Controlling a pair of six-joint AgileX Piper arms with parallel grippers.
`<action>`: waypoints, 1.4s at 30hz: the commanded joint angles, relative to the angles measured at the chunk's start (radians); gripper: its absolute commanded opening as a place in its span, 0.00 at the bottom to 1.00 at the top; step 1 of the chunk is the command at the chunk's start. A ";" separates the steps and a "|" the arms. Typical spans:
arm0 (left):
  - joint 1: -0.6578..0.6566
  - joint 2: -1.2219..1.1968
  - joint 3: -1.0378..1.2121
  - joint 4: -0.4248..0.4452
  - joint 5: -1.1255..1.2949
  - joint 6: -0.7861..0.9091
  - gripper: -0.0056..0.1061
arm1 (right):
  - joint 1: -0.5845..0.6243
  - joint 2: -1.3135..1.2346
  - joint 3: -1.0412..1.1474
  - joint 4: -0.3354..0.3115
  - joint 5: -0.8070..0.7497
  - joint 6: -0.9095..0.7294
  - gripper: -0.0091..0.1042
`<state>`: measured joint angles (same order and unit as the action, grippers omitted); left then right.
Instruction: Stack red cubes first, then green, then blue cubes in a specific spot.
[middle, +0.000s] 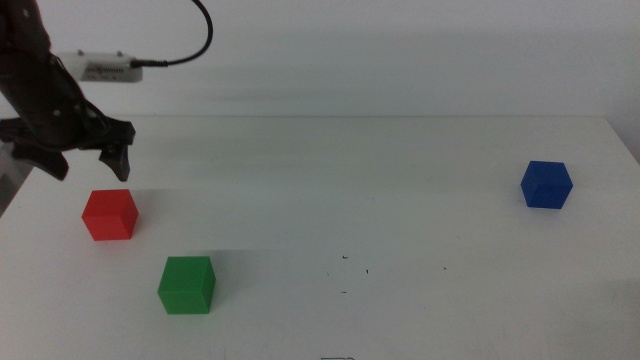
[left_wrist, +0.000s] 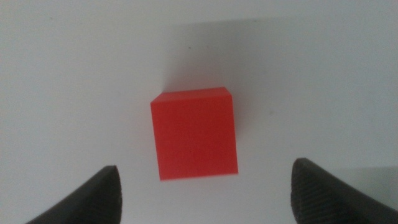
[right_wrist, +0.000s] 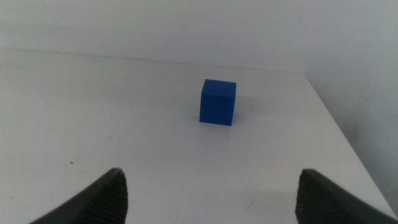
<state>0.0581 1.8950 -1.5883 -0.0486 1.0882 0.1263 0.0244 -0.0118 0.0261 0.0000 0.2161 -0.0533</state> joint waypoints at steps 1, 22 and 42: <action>0.001 -0.029 -0.033 -0.016 -0.038 -0.003 0.87 | 0.002 -0.016 -0.010 -0.013 -0.075 -0.012 0.81; 0.002 0.133 -0.034 -0.006 -0.057 -0.009 0.87 | 0.002 -0.016 -0.010 -0.013 -0.075 -0.012 0.81; 0.003 0.158 -0.036 0.001 -0.082 -0.028 0.36 | 0.002 -0.016 -0.010 -0.013 -0.075 -0.012 0.81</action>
<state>0.0581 2.1048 -1.5926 -0.0480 1.0134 0.1160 0.0244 -0.0118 0.0261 0.0000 0.2161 -0.0533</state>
